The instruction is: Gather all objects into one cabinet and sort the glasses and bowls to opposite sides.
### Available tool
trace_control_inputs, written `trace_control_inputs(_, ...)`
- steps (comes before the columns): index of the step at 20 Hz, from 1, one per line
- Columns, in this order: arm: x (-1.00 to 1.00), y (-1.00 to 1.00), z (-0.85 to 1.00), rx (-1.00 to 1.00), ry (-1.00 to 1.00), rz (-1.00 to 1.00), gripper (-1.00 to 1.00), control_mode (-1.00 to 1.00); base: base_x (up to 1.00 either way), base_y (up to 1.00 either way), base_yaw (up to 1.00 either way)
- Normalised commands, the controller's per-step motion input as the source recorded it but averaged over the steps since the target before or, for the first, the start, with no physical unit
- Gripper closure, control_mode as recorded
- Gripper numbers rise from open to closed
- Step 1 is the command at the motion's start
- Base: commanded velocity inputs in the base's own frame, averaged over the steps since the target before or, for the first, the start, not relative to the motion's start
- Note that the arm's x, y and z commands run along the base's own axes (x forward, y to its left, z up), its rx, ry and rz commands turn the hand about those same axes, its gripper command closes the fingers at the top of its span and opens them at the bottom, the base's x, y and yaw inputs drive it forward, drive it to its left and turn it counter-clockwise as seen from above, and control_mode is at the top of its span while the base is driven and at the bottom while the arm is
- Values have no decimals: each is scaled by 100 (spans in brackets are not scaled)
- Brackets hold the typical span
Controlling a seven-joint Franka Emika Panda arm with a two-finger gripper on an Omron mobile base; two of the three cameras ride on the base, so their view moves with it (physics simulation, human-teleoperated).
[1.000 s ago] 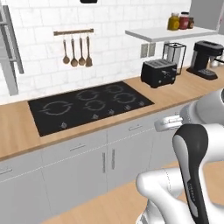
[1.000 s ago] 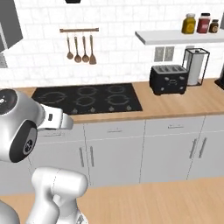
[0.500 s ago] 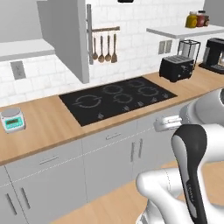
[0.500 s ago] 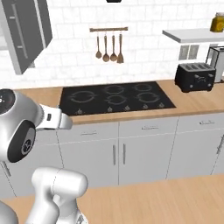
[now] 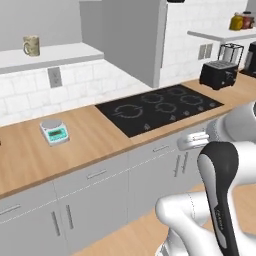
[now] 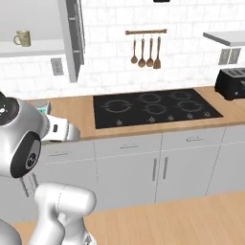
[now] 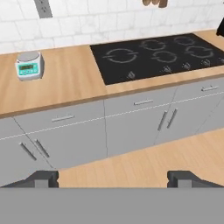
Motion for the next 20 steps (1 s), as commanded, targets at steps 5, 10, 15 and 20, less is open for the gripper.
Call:
trace_control_inputs(5, 0, 0, 0, 0, 0, 0, -100, 100, 23, 80, -6)
trace_control_inputs(10, 0, 0, 0, 0, 0, 0, -100, 100, 60, 79, -6)
trace_control_inputs(15, 0, 0, 0, 0, 0, 0, -100, 100, 78, 77, -5)
trace_control_inputs(20, 0, 0, 0, 0, 0, 0, -100, 100, 57, 68, -5)
